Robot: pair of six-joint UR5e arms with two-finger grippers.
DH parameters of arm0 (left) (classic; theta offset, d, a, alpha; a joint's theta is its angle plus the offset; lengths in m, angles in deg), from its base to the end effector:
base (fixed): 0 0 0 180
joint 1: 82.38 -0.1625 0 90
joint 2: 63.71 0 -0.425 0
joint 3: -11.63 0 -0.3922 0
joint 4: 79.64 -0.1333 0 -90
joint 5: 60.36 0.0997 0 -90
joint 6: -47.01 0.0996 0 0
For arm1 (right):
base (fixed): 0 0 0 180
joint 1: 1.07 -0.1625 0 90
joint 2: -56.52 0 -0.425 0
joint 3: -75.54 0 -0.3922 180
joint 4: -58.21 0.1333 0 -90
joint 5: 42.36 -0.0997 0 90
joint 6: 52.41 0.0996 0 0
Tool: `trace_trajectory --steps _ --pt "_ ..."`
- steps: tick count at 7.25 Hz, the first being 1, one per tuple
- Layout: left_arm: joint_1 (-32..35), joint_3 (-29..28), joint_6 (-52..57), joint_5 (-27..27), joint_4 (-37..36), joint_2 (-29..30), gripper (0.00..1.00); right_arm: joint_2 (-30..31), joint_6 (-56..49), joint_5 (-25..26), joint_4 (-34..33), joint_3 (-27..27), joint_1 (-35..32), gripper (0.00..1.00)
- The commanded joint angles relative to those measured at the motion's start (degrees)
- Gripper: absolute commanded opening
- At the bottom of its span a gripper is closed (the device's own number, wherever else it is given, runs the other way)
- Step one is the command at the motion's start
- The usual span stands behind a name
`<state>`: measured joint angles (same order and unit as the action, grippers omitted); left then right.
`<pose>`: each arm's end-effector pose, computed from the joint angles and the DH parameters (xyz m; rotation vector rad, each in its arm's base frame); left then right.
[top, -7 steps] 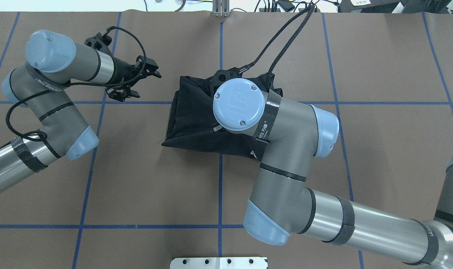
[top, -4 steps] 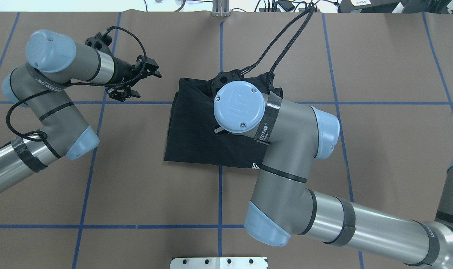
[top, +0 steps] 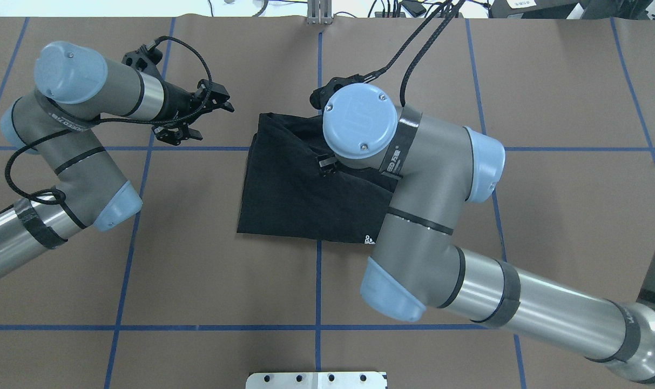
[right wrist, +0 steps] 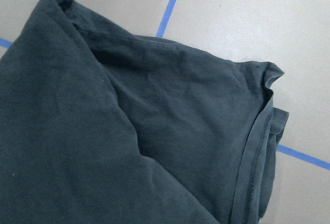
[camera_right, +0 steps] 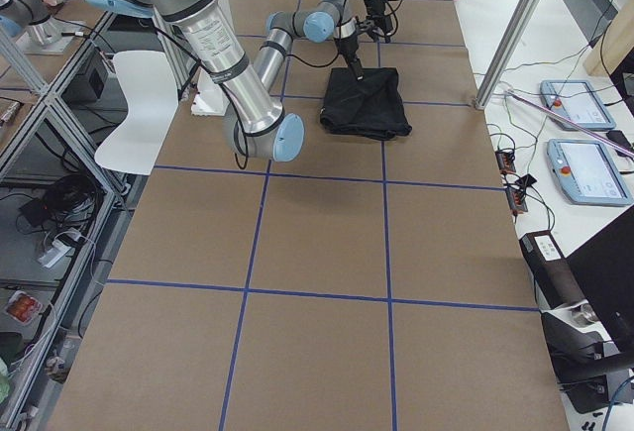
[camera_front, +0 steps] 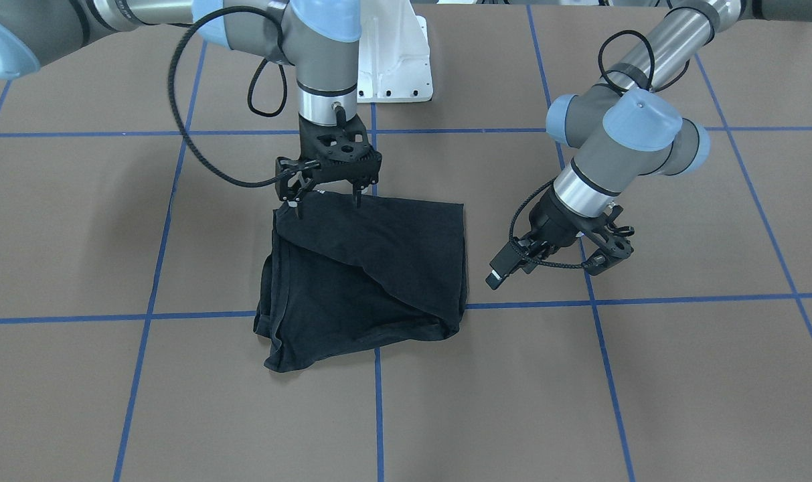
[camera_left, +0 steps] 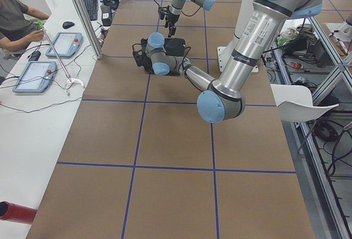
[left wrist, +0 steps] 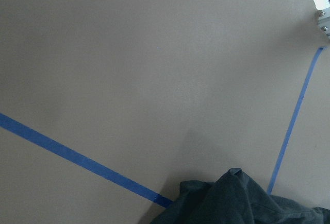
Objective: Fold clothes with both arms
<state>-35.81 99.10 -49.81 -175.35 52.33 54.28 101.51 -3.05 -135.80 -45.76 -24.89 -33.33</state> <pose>0.3979 -0.5531 0.3118 0.0324 1.2337 -0.5566 -0.4932 -0.4619 0.1485 0.3842 -0.6168 -0.1615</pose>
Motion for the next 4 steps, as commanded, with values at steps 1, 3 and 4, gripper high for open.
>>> trace_trajectory --steps 1,3,4 --pt "2.02 7.58 16.04 -0.67 -0.31 -8.78 1.00 0.71 -1.87 -12.06 -4.12 -0.37 -10.59 1.00" --pt "6.49 13.41 31.62 -0.93 -0.75 -19.07 1.00 5.79 -12.91 -17.63 -4.32 -0.64 -19.04 1.00" --pt "8.95 13.09 36.83 -0.93 -0.84 -21.03 1.00 8.86 -18.97 -21.48 -4.05 -0.73 -23.43 1.00"
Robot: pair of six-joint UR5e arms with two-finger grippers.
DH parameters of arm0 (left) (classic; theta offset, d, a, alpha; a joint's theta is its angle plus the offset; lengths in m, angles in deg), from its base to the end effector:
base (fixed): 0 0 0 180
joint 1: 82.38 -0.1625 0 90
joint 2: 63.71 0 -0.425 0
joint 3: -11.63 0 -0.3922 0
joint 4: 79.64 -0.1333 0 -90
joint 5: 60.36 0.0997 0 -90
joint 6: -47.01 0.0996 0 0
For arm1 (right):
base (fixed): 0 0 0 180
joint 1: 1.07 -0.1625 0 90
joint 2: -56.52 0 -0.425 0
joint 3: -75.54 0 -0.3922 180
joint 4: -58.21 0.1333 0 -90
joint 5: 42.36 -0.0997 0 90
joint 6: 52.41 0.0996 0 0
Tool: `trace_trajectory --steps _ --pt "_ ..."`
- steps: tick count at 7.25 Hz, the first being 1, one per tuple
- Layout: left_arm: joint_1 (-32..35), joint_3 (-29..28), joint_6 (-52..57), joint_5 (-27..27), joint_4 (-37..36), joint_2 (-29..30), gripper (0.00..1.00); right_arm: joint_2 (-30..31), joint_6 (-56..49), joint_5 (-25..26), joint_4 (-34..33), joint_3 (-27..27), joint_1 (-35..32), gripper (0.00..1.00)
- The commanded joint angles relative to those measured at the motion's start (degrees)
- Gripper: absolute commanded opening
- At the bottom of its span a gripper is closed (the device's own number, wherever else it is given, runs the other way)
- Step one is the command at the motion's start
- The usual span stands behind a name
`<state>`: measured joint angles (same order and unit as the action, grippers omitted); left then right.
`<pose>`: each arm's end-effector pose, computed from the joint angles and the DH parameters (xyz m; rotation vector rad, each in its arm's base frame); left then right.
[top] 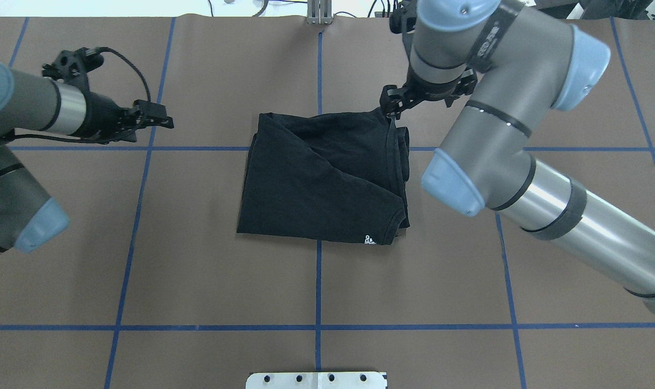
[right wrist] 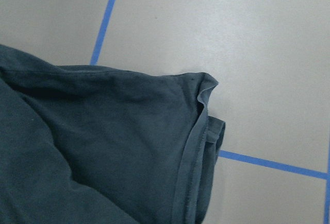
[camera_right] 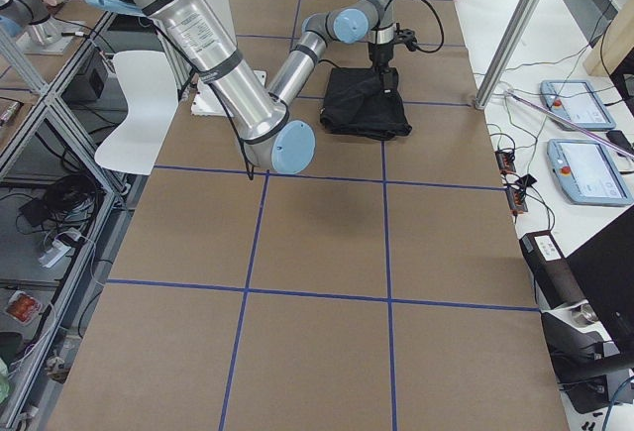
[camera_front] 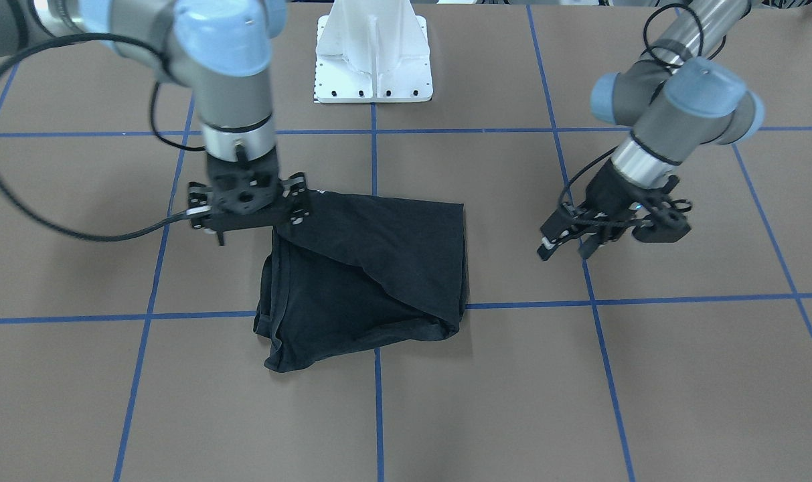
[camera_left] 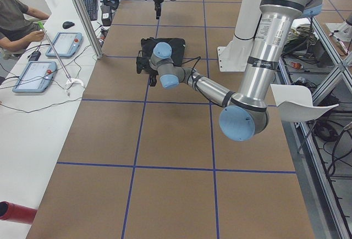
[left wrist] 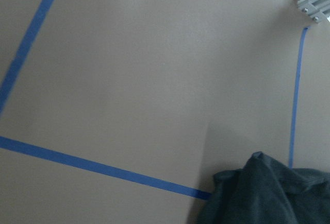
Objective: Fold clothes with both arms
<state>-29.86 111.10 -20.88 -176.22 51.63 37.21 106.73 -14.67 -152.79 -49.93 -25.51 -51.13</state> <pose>0.2782 -0.5105 0.3980 0.3173 1.0869 -0.2303 -0.3443 -0.5647 0.2096 0.2224 -0.6244 -0.1387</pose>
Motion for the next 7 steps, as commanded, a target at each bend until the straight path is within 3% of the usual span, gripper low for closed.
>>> trace_trajectory --steps 1,2,4,5,7 --pt "5.55 0.90 9.95 -0.50 -0.14 -6.16 1.00 6.80 -11.67 -8.79 0.21 -0.38 -10.72 1.00" --pt "9.58 0.47 14.24 -3.46 -0.22 -7.48 1.00 10.23 -15.55 -11.97 0.30 -0.90 -15.38 1.00" --pt "18.62 -2.77 32.12 -11.09 -1.27 -9.25 1.00 15.16 -24.60 -12.96 0.21 -0.21 -22.42 1.00" --pt "21.63 -4.62 42.04 -13.14 -1.54 -9.34 1.00 17.44 -26.55 -12.62 0.38 -0.38 -23.94 1.00" --pt "25.34 -5.95 48.98 -13.34 -2.95 -9.34 1.00 22.10 -33.22 -14.10 0.39 -0.64 -28.67 1.00"
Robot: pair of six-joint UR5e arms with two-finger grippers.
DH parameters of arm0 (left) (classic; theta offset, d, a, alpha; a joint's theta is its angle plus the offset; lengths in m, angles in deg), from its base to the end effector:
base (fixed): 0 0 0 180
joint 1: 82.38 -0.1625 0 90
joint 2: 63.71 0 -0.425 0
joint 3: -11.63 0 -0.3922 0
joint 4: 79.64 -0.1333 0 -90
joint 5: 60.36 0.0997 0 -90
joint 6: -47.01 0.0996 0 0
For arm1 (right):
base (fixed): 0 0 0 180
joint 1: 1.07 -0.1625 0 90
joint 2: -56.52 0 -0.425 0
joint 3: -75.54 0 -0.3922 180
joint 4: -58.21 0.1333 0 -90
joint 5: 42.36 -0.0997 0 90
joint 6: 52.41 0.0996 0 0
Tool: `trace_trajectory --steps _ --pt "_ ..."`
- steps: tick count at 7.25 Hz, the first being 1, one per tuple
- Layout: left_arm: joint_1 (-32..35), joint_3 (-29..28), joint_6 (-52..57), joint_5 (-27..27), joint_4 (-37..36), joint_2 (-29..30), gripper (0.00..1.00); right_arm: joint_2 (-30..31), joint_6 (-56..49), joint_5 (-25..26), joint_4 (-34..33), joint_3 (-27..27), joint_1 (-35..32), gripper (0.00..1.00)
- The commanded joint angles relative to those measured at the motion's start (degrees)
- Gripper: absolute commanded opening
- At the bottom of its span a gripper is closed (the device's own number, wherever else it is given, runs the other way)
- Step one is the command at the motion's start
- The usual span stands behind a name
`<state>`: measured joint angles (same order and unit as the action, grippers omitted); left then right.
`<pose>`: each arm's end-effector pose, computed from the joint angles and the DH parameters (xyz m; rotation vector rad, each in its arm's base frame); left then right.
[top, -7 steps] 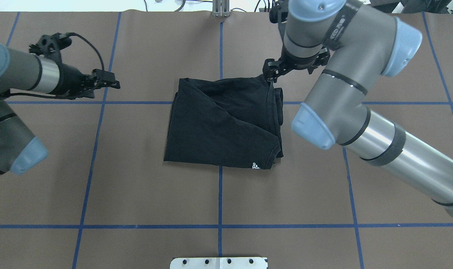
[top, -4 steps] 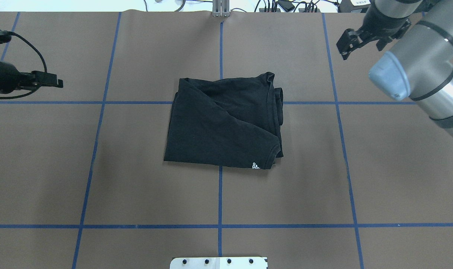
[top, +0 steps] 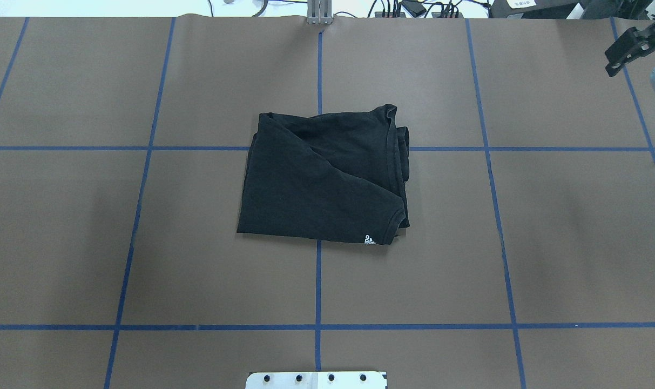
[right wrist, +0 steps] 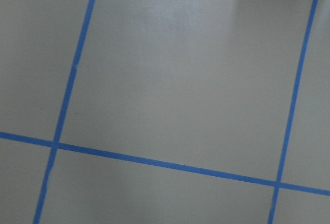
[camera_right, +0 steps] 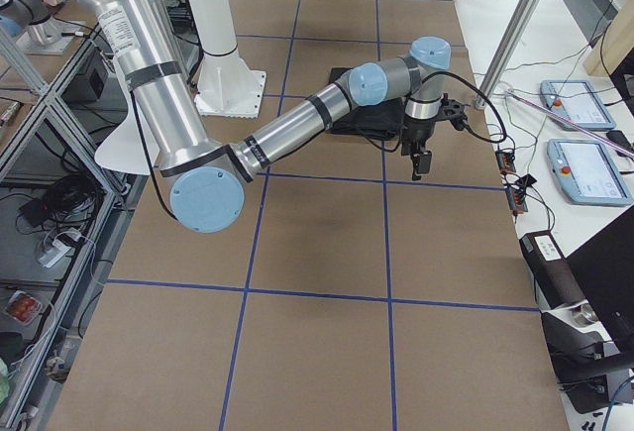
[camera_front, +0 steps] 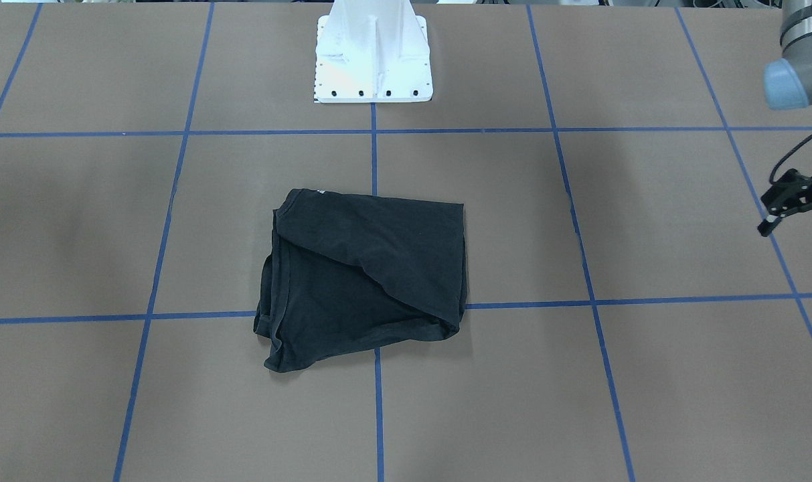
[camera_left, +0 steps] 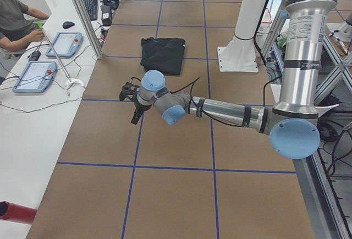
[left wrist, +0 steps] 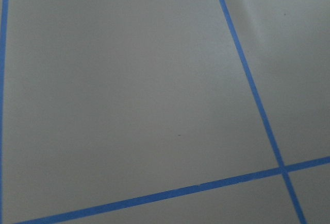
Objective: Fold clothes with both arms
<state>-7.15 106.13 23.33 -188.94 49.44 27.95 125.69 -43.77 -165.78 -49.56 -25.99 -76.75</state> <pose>0.0657 -0.5284 0.5293 0.5054 0.8496 0.1230 -0.0724 -0.6006 0.4051 0.1271 -0.6184 -0.1701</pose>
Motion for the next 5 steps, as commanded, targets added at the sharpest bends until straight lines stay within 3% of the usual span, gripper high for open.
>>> trace_trajectory --steps 1,4,5 --pt "3.24 -1.24 4.18 -0.53 -0.59 -0.52 1.00 4.12 -4.06 -4.52 0.89 0.37 -4.98 1.00" --pt "3.86 -3.08 6.88 2.02 -1.02 -0.61 1.00 9.28 -5.02 -4.38 1.60 1.07 -7.64 1.00" --pt "4.13 -2.91 13.25 1.93 -6.85 -0.61 1.00 11.49 -5.47 -4.46 1.60 1.07 -8.25 1.00"
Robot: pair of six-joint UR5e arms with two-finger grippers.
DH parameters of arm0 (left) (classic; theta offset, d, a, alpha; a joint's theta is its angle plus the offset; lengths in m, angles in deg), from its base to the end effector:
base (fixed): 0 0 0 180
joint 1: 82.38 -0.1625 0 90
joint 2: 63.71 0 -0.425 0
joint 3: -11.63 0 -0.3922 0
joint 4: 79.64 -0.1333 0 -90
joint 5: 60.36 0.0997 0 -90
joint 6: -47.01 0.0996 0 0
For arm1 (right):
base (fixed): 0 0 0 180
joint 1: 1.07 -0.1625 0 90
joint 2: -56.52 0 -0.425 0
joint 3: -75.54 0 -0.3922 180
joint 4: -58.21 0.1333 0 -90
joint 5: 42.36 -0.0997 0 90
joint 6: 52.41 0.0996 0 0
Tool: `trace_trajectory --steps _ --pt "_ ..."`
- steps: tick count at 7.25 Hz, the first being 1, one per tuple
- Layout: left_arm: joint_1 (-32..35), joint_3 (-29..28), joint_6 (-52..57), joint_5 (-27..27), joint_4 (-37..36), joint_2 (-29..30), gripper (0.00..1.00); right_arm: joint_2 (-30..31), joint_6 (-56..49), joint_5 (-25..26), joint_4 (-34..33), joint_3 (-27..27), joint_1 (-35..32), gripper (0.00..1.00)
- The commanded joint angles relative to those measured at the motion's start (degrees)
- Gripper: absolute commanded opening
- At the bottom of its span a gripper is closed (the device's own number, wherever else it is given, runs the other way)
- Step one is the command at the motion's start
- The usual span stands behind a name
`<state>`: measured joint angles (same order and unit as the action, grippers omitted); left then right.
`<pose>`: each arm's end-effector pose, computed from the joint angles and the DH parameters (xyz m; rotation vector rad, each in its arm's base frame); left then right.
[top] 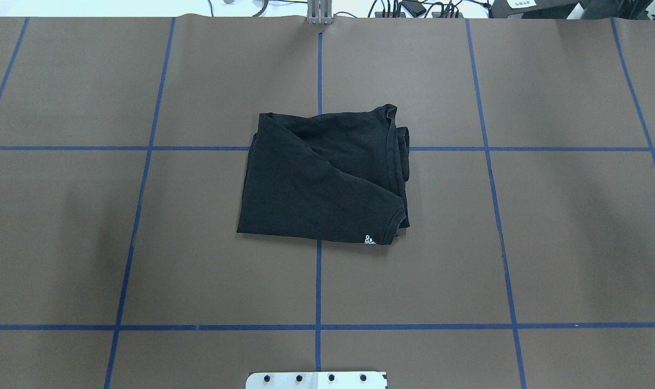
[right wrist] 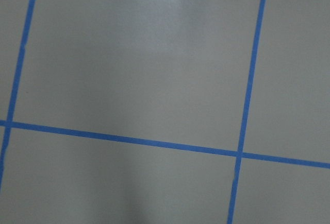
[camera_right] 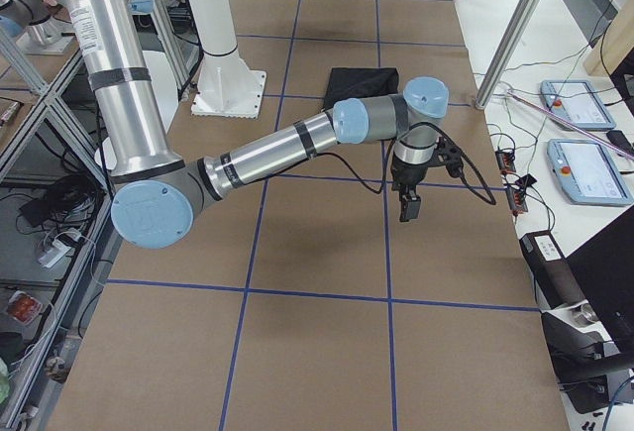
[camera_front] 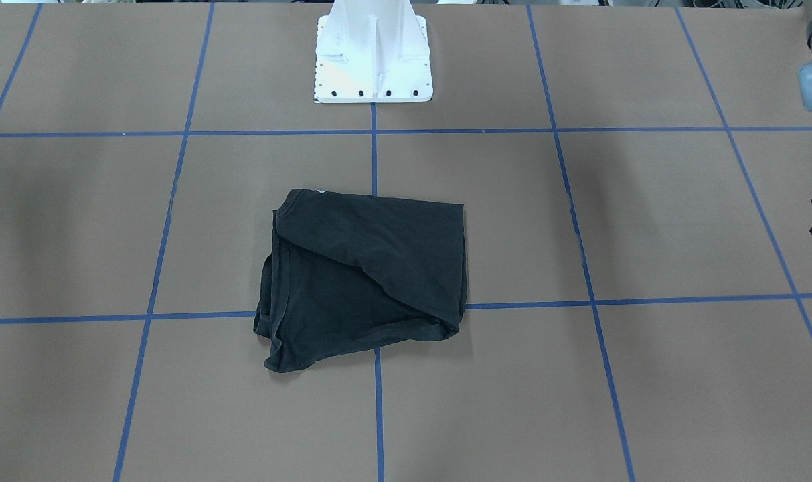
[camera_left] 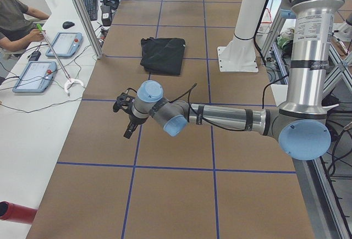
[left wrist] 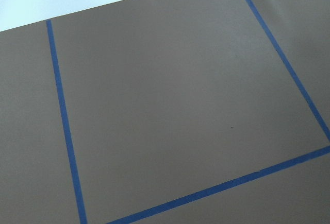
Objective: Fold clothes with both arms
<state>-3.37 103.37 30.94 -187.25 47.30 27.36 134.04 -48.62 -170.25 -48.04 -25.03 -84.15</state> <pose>0.0284 -0.5316 0.5657 0.5055 0.7559 0.1408 0.0040 -0.5656 0.4901 0.0522 -0.6685 -0.0918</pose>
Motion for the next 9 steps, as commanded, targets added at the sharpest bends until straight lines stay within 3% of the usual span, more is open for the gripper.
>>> trace_trajectory --steps 1,4,5,6,8,9 --pt "1.74 -0.07 13.27 0.41 -11.21 -0.02 1.00 4.99 -1.58 -0.51 0.08 0.02 -2.60 1.00" --pt "5.70 0.27 25.00 -0.11 -20.81 -0.10 1.00 11.75 -8.27 -6.74 0.16 -0.41 -5.77 1.00" --pt "7.45 0.54 29.12 -0.11 -27.12 -0.02 1.00 14.21 -10.45 -7.89 2.25 -0.24 -6.30 1.00" --pt "8.16 0.72 30.91 -0.20 -30.92 0.07 1.00 17.19 -11.25 -8.07 5.84 -0.24 -6.57 1.00" --pt "8.26 0.10 30.92 -0.29 -35.15 -0.19 1.00 19.33 -11.35 -9.82 7.02 -0.16 -6.65 1.00" --pt "8.26 0.19 30.92 -4.55 -38.40 -0.28 1.00 19.86 -11.26 -10.18 7.02 -0.33 -6.66 1.00"
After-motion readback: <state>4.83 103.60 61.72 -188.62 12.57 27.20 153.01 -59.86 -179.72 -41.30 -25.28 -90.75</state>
